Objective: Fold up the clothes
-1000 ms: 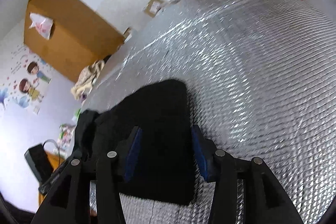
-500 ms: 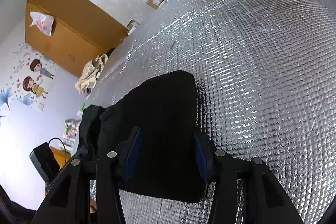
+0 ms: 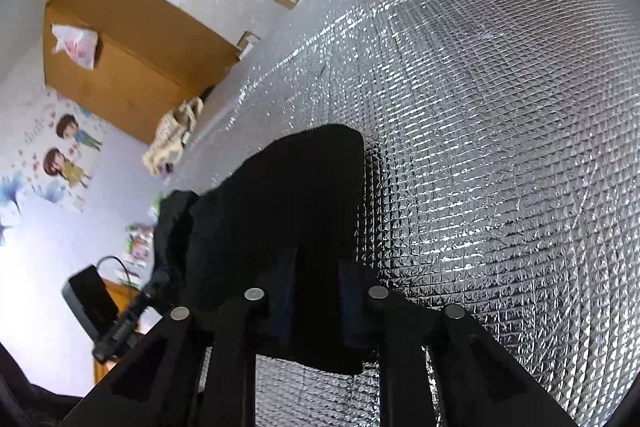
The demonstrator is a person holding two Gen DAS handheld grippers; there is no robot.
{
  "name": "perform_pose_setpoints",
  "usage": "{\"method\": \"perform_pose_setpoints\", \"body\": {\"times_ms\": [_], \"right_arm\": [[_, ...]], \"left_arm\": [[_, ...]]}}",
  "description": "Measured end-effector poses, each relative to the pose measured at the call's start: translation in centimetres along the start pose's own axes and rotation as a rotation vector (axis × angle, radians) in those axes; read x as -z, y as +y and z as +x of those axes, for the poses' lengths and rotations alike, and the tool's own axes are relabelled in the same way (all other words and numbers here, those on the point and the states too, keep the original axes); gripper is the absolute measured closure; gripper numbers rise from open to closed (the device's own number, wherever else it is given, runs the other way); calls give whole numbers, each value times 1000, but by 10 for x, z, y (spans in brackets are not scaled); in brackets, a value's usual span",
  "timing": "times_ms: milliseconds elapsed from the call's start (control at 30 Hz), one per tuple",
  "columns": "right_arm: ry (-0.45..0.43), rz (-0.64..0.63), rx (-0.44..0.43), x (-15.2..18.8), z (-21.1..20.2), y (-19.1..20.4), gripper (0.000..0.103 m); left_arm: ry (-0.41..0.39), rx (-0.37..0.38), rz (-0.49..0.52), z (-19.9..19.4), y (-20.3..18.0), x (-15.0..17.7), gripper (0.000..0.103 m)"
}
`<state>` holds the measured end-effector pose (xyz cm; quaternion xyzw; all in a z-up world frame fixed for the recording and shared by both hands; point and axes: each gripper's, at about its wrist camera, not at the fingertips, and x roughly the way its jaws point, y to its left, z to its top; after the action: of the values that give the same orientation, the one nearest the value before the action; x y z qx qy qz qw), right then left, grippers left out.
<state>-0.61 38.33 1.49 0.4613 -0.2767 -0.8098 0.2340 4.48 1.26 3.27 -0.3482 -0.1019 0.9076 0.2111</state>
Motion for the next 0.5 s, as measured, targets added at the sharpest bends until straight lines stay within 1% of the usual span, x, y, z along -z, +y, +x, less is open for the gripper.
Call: {"method": "perform_pose_setpoints", "body": {"times_ms": [200, 267, 500], "right_arm": [[-78, -4, -89, -5, -21, 18, 91], [-92, -15, -119, -14, -17, 29, 92], [-135, -105, -235, -31, -23, 84, 92]], "left_arm": [[-13, -14, 20, -5, -5, -1, 94], [-22, -16, 23, -8, -5, -2, 94], [-50, -31, 20, -16, -3, -4, 94]]}}
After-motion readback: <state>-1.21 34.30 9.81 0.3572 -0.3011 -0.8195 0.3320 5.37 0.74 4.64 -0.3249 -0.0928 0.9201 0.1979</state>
